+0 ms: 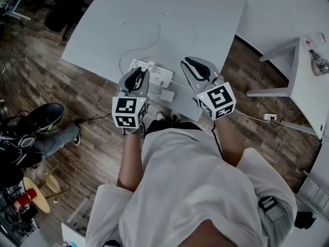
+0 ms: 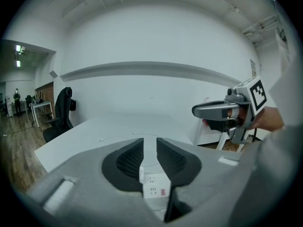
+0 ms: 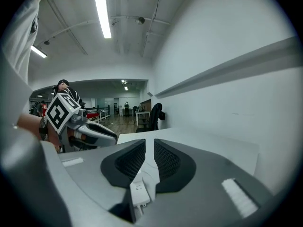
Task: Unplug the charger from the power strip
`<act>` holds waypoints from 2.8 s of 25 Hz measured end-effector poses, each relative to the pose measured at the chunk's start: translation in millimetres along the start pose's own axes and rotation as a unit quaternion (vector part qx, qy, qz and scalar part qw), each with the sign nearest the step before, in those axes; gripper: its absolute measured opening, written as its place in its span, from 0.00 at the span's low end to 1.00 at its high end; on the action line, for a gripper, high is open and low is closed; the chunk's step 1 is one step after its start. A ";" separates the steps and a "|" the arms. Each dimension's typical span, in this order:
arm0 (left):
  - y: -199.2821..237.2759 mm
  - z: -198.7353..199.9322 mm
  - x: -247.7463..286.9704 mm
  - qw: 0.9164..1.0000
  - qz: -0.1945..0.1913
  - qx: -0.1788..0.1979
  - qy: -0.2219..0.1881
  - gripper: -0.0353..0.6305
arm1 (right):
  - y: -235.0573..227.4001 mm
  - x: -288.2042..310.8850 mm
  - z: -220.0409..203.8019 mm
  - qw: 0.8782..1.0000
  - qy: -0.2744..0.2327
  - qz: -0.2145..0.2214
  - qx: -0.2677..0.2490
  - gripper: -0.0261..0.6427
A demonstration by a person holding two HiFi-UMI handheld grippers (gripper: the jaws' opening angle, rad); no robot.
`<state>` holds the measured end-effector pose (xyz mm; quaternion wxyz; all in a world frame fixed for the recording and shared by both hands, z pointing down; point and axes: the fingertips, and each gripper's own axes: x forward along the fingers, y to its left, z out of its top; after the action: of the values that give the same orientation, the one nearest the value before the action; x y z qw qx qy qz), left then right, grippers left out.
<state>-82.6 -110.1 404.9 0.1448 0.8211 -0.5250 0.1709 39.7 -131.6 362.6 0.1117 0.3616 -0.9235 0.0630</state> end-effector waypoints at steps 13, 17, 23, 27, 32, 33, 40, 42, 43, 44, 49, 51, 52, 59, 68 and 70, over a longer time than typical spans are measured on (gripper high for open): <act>19.7 -62.3 60.0 0.996 -0.023 -0.037 0.074 0.26 | -12.4 49.8 -86.3 0.995 0.089 0.015 0.032 0.15; 23.7 -84.2 71.6 0.993 -0.029 -0.041 0.102 0.27 | -10.1 67.0 -114.7 0.992 0.117 0.027 0.044 0.15; 26.6 -108.6 90.5 0.988 -0.034 -0.044 0.143 0.28 | -1.0 87.3 -161.0 0.981 0.173 0.068 0.061 0.16; 30.2 -119.5 99.4 0.986 -0.033 -0.048 0.156 0.29 | -0.2 99.2 -186.3 0.975 0.194 0.077 0.073 0.16; 35.2 -131.0 105.8 0.983 -0.031 -0.048 0.174 0.29 | -0.6 110.4 -204.7 0.970 0.212 0.078 0.087 0.16; 36.9 -132.9 107.2 0.983 -0.029 -0.046 0.177 0.29 | -0.2 112.8 -208.8 0.969 0.218 0.079 0.087 0.16; 35.0 -146.1 117.3 0.979 -0.030 -0.030 0.198 0.29 | 5.0 118.7 -239.6 0.960 0.263 0.090 0.037 0.17; 35.3 -149.6 119.3 0.979 -0.031 -0.028 0.201 0.29 | 4.5 120.6 -243.6 0.960 0.263 0.088 0.038 0.17; 36.1 -151.1 120.4 0.979 -0.030 -0.027 0.202 0.29 | 4.2 121.7 -244.7 0.960 0.262 0.088 0.040 0.17; 36.7 -152.3 121.9 0.978 -0.030 -0.026 0.203 0.29 | 3.7 122.5 -245.0 0.961 0.259 0.089 0.043 0.17; 34.5 -157.7 130.6 0.976 -0.032 -0.014 0.216 0.29 | 0.7 122.0 -245.7 0.964 0.238 0.088 0.074 0.20; 33.8 -158.4 133.0 0.976 -0.029 -0.014 0.215 0.29 | 0.8 120.6 -246.0 0.965 0.235 0.085 0.084 0.19; 33.9 -158.0 133.5 0.977 -0.029 -0.018 0.212 0.27 | 1.5 120.1 -245.8 0.965 0.234 0.083 0.086 0.18; 36.0 -157.6 131.6 0.978 -0.029 -0.028 0.204 0.26 | 4.7 120.4 -245.9 0.965 0.235 0.082 0.081 0.15; 30.2 -157.5 132.1 0.976 -0.004 0.046 0.213 0.26 | 3.6 121.3 -246.3 0.963 0.244 0.076 0.085 0.17; 29.4 -157.8 131.9 0.976 -0.004 0.045 0.214 0.26 | 3.5 120.7 -246.4 0.963 0.245 0.070 0.084 0.17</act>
<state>-78.2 -163.4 605.6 0.2169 0.7734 -0.4703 0.3655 -9.2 -159.4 631.2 0.2993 0.2775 -0.8821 0.2353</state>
